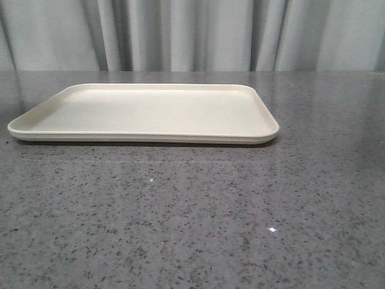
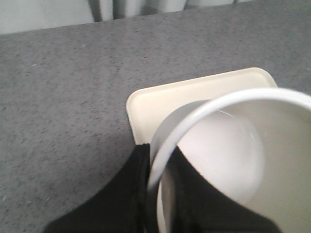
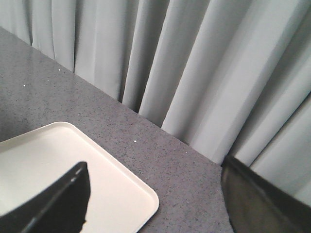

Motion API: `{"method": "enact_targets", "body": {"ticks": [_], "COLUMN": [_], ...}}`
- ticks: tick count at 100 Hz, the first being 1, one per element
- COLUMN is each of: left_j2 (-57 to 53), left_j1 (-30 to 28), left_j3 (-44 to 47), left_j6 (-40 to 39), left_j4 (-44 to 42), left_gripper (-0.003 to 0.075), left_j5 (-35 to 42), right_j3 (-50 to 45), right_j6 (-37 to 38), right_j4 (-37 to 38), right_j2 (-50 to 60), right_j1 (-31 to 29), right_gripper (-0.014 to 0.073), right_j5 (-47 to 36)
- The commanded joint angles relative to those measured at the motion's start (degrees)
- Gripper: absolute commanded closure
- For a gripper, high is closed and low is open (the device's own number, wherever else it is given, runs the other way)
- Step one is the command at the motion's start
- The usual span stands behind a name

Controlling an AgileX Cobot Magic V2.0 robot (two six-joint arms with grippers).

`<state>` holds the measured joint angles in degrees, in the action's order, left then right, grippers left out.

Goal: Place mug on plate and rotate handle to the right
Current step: 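Carry the mug over the cream tray and lower it down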

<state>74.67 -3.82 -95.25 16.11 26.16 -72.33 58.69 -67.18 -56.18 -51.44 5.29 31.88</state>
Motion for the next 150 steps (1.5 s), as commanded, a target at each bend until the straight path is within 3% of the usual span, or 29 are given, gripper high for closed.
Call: {"method": "enact_targets", "body": {"ticks": [1, 31, 59, 150], "left_j2": [0.8, 8.7, 16.5, 28.3], "left_j1": [4.7, 17.3, 23.4, 24.9], "left_j3": [-3.2, -3.5, -3.5, -3.5], "left_j6": [0.1, -0.4, -0.4, -0.4], "left_j4": [2.5, -0.8, -3.2, -4.1], "left_gripper": [0.0741, 0.0741, 0.0741, 0.074], "left_j5": [1.8, 5.6, 8.1, 9.7], "right_j3": [2.0, 2.0, 2.0, 2.0], "right_j6": [-0.4, -0.4, -0.4, -0.4], "right_j4": [-1.6, -1.6, -1.6, -1.6], "right_j2": [0.2, 0.2, 0.2, 0.2], "right_j1": [0.0, 0.0, 0.0, 0.0], "right_gripper": [0.0043, 0.0043, 0.0043, 0.0043], "right_j5": [-2.2, -2.2, -2.5, -2.8]}}
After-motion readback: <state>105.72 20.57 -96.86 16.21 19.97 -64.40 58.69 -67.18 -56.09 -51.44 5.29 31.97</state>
